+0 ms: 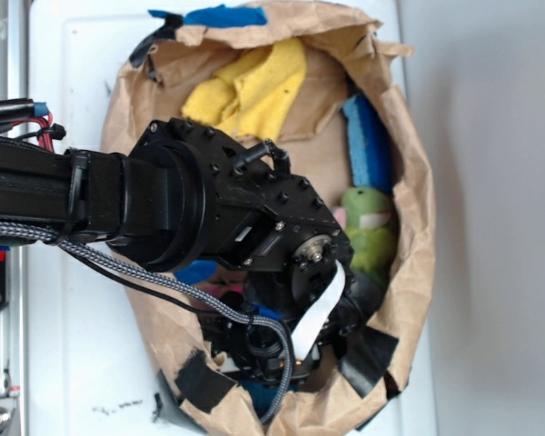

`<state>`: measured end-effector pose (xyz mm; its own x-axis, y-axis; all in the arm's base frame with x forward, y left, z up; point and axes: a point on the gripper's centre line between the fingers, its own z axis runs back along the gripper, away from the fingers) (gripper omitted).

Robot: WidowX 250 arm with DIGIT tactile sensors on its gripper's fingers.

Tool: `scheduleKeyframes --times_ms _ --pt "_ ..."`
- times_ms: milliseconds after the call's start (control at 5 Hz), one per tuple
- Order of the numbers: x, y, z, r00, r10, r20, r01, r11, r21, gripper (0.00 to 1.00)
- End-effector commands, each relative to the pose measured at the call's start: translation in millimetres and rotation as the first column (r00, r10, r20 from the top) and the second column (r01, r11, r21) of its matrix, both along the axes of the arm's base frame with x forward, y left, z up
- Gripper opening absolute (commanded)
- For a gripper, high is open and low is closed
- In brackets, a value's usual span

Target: Grab the blue ball.

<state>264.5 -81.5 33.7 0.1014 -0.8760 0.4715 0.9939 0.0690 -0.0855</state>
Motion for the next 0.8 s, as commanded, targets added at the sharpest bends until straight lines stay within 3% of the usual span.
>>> scheduleKeyframes --times_ms 0,600 --pt "-3 3 20 0.999 0.026 0.020 -0.025 0.999 -0.024 0.00" --pt "7 59 51 0.972 0.236 -0.014 -0.235 0.970 0.060 0.00"
